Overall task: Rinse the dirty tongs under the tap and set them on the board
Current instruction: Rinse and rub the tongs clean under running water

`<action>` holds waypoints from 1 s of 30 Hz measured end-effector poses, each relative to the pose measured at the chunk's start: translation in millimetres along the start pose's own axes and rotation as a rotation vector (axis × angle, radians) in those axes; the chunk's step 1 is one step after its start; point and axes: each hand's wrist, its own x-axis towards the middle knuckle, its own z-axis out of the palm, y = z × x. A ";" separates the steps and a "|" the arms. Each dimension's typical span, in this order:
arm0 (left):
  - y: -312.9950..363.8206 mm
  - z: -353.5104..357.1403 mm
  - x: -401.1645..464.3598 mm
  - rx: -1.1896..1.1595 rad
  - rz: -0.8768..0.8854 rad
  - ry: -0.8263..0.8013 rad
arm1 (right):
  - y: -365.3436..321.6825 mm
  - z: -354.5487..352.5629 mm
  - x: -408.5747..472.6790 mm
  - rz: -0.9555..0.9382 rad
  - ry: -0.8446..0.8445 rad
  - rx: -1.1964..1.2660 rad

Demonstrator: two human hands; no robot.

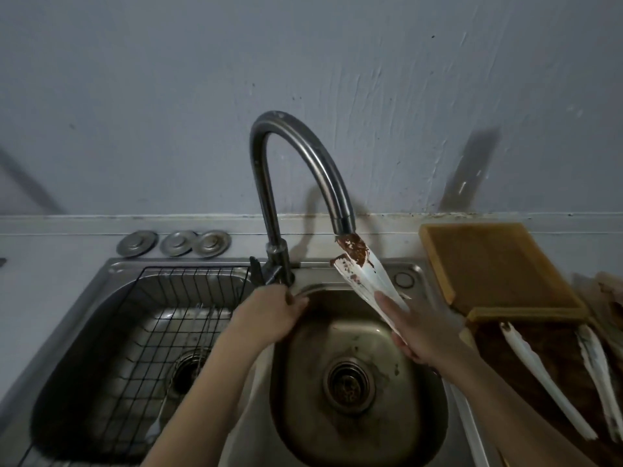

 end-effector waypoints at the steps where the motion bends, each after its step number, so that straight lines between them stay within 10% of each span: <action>1: -10.1 -2.2 5.4 -0.040 -0.066 0.102 | 1.6 2.8 4.4 0.001 -0.001 -0.075; 14: -31.4 10.9 48.9 -0.443 -0.118 0.602 | 18.6 13.9 22.6 -0.083 0.075 -0.221; 30: -33.4 19.2 53.9 -0.535 -0.148 0.638 | 29.5 11.4 13.1 -0.093 0.041 -0.194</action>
